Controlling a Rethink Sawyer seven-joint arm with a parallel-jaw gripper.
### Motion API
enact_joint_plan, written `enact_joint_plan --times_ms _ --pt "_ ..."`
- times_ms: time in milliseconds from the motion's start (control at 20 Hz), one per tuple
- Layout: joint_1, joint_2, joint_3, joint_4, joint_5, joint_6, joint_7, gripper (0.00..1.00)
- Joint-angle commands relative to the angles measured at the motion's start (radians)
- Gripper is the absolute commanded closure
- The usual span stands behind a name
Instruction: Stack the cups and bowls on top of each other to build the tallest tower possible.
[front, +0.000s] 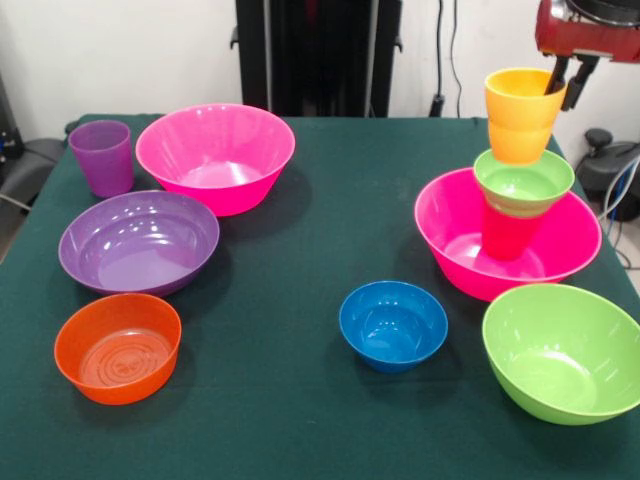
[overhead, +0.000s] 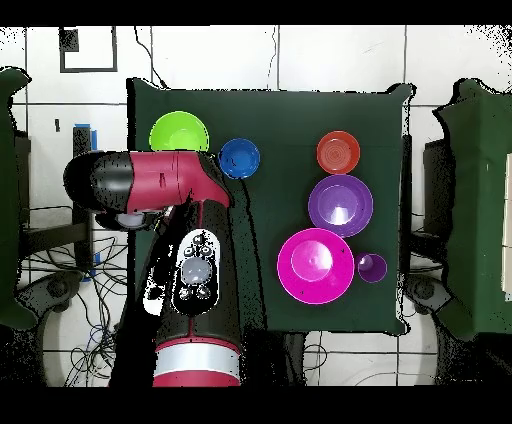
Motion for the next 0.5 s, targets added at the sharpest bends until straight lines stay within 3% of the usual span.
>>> enact_joint_plan --times_ms 50,300,500 --pt "0.019 0.064 0.056 -0.055 0.032 -0.024 0.193 1.00" --pt "0.025 0.056 0.047 -0.050 0.034 -0.014 0.191 1.00" --pt "0.033 0.063 0.044 -0.016 0.034 -0.077 0.190 1.00"
